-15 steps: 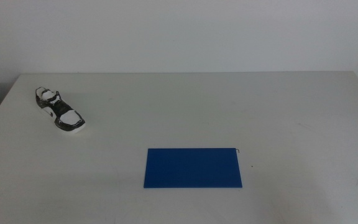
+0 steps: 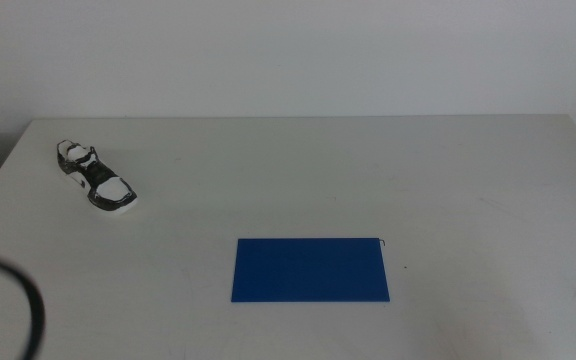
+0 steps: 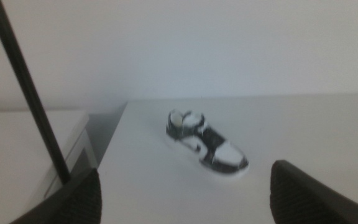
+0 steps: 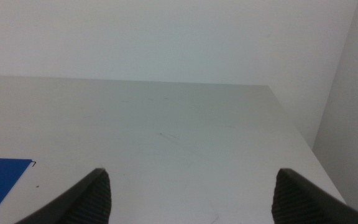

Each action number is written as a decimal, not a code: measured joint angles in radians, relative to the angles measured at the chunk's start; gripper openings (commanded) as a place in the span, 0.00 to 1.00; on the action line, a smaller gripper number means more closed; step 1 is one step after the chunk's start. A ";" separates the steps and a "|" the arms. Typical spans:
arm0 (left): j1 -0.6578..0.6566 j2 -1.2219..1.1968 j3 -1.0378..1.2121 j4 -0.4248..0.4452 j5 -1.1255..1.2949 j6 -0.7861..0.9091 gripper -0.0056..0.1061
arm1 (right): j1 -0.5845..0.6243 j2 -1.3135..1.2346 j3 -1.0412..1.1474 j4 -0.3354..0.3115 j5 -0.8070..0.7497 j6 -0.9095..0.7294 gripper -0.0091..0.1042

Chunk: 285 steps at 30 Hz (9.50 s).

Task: Use one arm to grab the shoe from the table and place it on the mat.

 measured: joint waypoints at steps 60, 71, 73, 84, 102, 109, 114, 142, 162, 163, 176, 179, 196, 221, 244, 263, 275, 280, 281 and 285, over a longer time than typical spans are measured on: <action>-0.002 1.697 -1.706 -0.015 0.864 -0.457 0.88 | 0.000 0.000 0.000 0.000 0.000 0.000 0.67; -0.005 1.842 -1.706 -0.019 0.868 -0.549 0.88 | 0.000 0.000 0.000 0.000 0.000 0.000 0.67; -0.005 1.863 -1.706 -0.019 0.868 -0.552 0.88 | 0.000 0.000 0.000 0.000 0.000 0.000 0.67; -0.005 1.952 -1.706 -0.022 0.863 -0.556 0.88 | 0.000 0.000 0.000 0.000 0.000 0.000 0.67; -0.005 1.981 -1.706 -0.026 0.820 -0.560 0.23 | 0.000 0.000 0.000 0.000 0.000 0.000 0.67; -0.006 1.978 -1.706 -0.026 0.859 -0.569 0.12 | 0.000 0.000 0.000 0.000 0.000 0.000 0.67; -0.024 1.945 -1.706 0.016 0.908 -0.580 0.16 | 0.000 0.000 0.000 0.000 0.000 0.000 0.67; -0.269 1.370 -1.113 0.119 0.831 -0.885 0.17 | 0.000 0.000 0.000 0.000 0.000 0.000 0.67; -0.606 1.552 -1.216 0.026 0.732 -1.048 0.25 | 0.000 0.000 0.000 0.000 0.000 0.000 0.67; -0.619 1.571 -1.241 0.026 0.740 -1.054 0.25 | 0.000 0.000 0.000 0.000 0.000 0.000 0.67; -0.728 1.796 -1.538 0.026 0.862 -1.076 0.23 | 0.000 0.000 0.000 0.000 0.000 0.000 0.67; -0.729 1.803 -1.542 0.023 0.872 -1.086 0.22 | 0.000 0.000 0.000 0.000 0.000 0.000 0.67; -0.729 1.803 -1.547 0.026 0.898 -0.807 0.19 | 0.000 0.000 0.000 0.000 0.000 0.000 0.67; -0.729 1.803 -1.547 0.025 0.943 0.132 0.19 | 0.000 0.000 0.000 0.000 0.000 0.000 0.67; -0.729 1.803 -1.547 -0.273 0.995 1.240 0.04 | 0.000 0.000 0.000 0.000 0.000 0.000 0.67; -0.728 1.843 -1.547 -0.302 0.931 1.075 0.04 | 0.000 0.000 0.000 0.000 0.000 0.000 0.67; -0.728 1.877 -1.548 -0.298 0.930 1.073 0.06 | 0.000 0.000 0.000 0.000 0.000 0.000 0.67; -0.728 1.877 -1.549 -0.293 0.926 1.073 0.28 | 0.000 0.000 0.000 0.000 0.000 0.000 0.67; -0.728 1.877 -1.549 -0.292 0.924 1.073 0.39 | 0.000 0.000 0.000 0.000 0.000 0.000 0.67; -0.728 1.879 -1.549 -0.283 0.925 1.073 0.89 | 0.000 0.000 0.000 0.000 0.000 0.000 0.67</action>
